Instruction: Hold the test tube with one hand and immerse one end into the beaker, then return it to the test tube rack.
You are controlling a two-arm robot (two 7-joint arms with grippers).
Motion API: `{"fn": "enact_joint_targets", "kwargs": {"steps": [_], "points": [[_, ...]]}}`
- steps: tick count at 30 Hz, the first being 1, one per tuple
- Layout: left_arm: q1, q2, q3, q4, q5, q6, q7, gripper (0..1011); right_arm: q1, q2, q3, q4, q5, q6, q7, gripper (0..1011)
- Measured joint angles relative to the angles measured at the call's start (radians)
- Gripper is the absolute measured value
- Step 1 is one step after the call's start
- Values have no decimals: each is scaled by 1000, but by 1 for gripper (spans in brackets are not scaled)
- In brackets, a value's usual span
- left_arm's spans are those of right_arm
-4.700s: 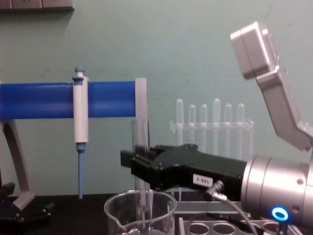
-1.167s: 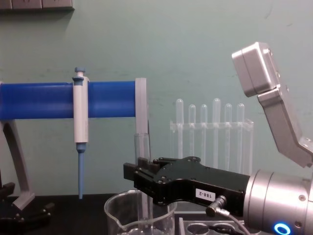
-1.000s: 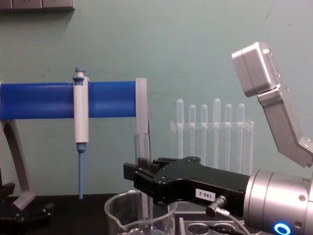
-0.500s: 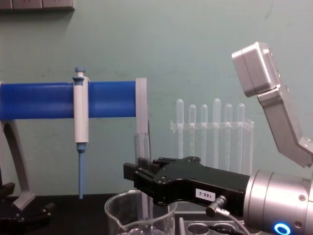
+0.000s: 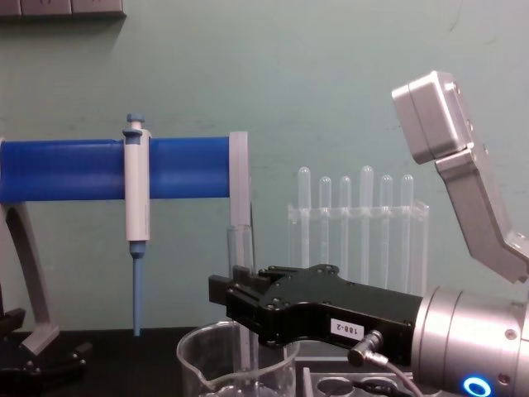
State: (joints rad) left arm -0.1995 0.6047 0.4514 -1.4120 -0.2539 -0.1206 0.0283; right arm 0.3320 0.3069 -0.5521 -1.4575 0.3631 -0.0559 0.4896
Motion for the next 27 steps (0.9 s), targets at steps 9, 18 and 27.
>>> {"fn": "enact_joint_targets", "kwargs": {"steps": [9,18,27], "points": [[0,0,0,0,0,0,0,1000,0,0,0,0,0,0,0,225],[0,0,0,0,0,0,0,1000,0,0,0,0,0,0,0,224],[0,0,0,0,0,0,0,1000,0,0,0,0,0,0,0,225]]}}
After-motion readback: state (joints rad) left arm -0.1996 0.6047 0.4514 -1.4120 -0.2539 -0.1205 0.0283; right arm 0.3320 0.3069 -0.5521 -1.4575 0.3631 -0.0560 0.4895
